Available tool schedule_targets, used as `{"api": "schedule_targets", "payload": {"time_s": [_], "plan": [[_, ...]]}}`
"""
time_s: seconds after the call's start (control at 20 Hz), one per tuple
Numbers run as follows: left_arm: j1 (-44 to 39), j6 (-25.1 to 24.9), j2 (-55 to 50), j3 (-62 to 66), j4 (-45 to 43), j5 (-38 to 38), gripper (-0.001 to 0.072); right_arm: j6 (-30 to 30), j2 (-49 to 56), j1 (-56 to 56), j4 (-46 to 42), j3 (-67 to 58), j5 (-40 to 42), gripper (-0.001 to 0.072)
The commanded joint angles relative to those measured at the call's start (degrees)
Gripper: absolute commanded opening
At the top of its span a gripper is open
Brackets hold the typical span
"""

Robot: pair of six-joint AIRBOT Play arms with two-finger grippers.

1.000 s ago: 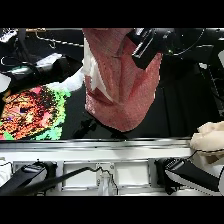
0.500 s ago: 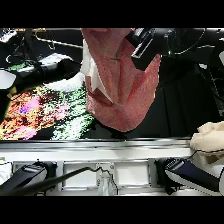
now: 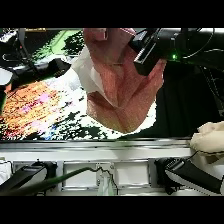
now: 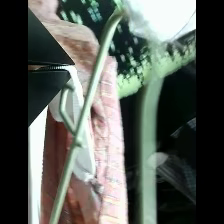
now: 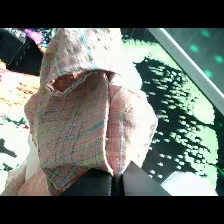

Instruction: Fold the clothes and pants, and hang the long-sleeved shirts on hangers.

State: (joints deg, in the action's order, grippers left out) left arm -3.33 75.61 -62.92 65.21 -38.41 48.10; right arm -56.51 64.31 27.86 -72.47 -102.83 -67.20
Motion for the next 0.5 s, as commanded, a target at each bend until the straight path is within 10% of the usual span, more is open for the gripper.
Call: {"api": "schedule_targets", "payload": {"time_s": [0.0,0.45], "plan": [[2.69,-0.09,-0.11,-0.04,-0.81,0.0,0.0014,0.0,-0.2,0.02,-1.42,0.02,-2.8,0.0019],[6.38,-0.04,-0.07,-0.02,-6.54,-0.63,0.0014,0.7,-1.77,-0.02,-8.9,0.02,-8.02,0.0018]]}}
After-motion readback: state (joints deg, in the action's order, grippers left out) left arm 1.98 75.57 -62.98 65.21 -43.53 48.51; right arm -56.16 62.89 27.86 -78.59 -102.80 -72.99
